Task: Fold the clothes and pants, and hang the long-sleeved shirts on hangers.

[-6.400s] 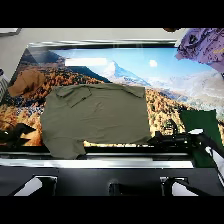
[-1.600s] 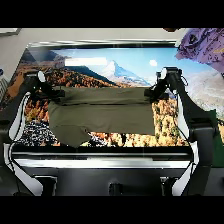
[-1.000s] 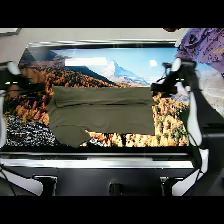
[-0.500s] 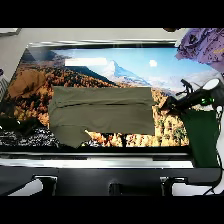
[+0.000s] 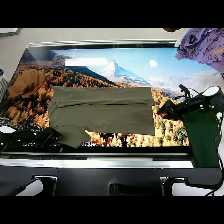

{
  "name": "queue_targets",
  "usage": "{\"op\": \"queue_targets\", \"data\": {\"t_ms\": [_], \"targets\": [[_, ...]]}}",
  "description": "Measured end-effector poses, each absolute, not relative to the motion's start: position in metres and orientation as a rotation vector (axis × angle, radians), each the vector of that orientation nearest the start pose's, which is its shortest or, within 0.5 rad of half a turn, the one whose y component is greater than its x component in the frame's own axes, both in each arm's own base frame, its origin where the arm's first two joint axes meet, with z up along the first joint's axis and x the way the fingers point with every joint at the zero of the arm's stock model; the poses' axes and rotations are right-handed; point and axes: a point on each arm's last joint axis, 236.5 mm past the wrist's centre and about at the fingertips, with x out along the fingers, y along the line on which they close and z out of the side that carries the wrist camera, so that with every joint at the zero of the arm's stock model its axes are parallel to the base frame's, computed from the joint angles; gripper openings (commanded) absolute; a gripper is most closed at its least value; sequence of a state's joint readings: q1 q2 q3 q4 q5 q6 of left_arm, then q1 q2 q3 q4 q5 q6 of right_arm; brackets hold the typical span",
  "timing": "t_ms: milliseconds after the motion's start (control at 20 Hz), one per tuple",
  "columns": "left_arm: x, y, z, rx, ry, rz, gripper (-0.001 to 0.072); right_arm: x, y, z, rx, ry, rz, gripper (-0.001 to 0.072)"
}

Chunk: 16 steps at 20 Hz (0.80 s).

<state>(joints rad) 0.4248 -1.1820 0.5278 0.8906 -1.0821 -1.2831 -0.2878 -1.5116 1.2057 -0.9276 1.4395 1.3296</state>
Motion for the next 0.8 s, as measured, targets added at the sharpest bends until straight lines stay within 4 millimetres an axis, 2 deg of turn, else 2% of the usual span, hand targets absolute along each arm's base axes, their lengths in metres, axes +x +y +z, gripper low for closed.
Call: {"op": "queue_targets", "data": {"t_ms": [50,100,150,200,350,500,650,800], "targets": [[0.256,-0.032,-0.104,-0.847,1.427,-0.076,0.0437,0.362,0.040,-0.019,0.657,1.503,0.370,0.0477],[0.257,-0.034,-0.106,-0.837,1.423,-0.076,0.0316,0.362,0.041,-0.019,0.659,1.506,0.373,0.0477],[0.259,-0.035,-0.108,-0.826,1.419,-0.075,0.0103,0.361,0.042,-0.019,0.662,1.507,0.375,0.0477],[0.259,-0.036,-0.111,-0.814,1.420,-0.074,0.0017,0.361,0.042,-0.018,0.664,1.506,0.377,0.0477],[0.260,-0.040,-0.112,-0.814,1.425,-0.084,0.0017,0.362,0.038,-0.015,0.661,1.491,0.378,0.0479],[0.260,-0.040,-0.112,-0.828,1.423,-0.082,0.0017,0.363,0.010,-0.014,0.678,1.452,0.315,0.0479],[0.260,-0.039,-0.111,-0.836,1.423,-0.080,0.0017,0.348,-0.010,-0.028,0.732,1.471,0.258,0.0480],[0.259,-0.040,-0.110,-0.842,1.427,-0.084,0.0017,0.330,-0.005,-0.052,0.780,1.503,0.255,0.0498]]}}
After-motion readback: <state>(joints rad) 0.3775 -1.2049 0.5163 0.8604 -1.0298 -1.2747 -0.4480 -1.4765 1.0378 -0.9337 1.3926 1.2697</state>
